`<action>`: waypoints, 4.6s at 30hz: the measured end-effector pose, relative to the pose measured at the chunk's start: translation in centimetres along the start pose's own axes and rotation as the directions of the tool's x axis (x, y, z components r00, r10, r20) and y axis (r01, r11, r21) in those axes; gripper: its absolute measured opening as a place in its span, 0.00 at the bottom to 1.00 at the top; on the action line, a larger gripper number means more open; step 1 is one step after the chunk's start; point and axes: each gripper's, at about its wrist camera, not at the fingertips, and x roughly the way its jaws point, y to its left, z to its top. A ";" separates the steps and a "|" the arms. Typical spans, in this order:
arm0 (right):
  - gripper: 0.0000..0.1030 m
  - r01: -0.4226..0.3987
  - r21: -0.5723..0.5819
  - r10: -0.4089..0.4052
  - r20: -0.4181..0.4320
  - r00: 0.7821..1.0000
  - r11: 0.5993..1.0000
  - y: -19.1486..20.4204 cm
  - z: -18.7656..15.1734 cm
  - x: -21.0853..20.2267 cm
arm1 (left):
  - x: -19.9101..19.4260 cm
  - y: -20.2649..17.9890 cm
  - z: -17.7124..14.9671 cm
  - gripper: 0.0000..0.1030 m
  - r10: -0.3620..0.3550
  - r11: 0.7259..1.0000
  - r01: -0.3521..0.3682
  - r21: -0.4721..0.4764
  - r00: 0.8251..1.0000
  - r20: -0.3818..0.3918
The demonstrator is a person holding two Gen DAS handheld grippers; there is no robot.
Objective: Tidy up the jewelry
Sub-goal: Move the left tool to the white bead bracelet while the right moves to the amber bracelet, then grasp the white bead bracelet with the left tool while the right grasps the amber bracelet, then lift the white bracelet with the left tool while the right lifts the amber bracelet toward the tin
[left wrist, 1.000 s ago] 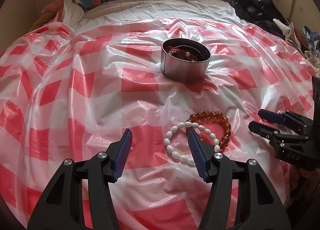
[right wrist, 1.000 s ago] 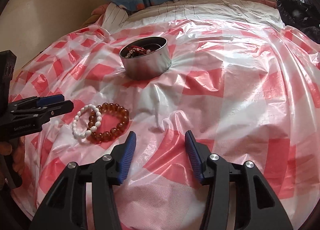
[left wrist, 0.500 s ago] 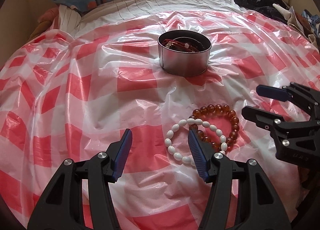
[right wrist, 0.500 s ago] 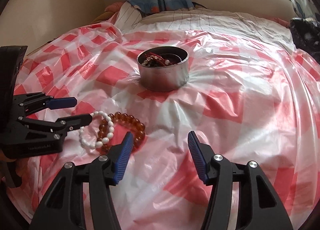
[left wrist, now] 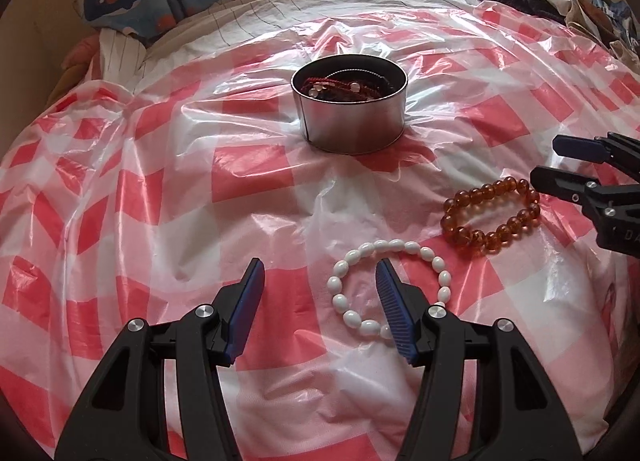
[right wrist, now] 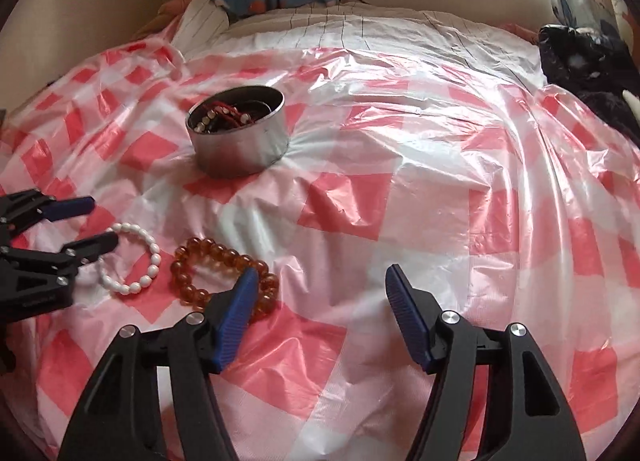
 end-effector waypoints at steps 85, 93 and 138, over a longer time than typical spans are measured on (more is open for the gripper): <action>0.12 -0.091 -0.016 0.091 0.055 0.994 0.996 2.0 0.7 1.1 | 1.0 1.1 1.1 0.06 -0.084 0.986 0.093 -0.141 0.994 0.071; 0.46 -0.062 -0.020 0.061 -0.026 0.998 0.998 2.1 0.6 2.9 | 2.3 0.9 0.8 0.18 -0.057 0.989 0.059 -0.132 0.998 0.018; 0.12 -0.228 0.017 0.224 0.126 0.966 0.973 1.9 1.4 -0.8 | -0.7 0.3 1.8 0.06 -0.110 0.981 0.134 -0.142 0.981 0.163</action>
